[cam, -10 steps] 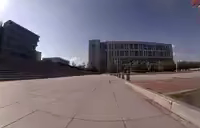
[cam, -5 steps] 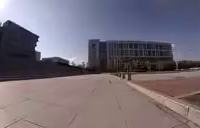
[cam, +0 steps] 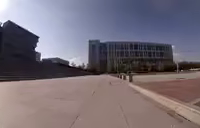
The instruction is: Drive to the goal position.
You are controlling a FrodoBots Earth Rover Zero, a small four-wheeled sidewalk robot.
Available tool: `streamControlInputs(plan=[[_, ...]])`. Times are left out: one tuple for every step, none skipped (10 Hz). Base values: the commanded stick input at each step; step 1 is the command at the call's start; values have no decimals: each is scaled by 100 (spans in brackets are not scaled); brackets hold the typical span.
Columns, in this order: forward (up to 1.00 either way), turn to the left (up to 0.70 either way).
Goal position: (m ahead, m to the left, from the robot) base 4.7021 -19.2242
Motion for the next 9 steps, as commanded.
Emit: streamControlInputs(plan=[[70,0],[70,0],[70,0],[70,0],[70,0],[70,0],[70,0],[70,0],[70,0]])
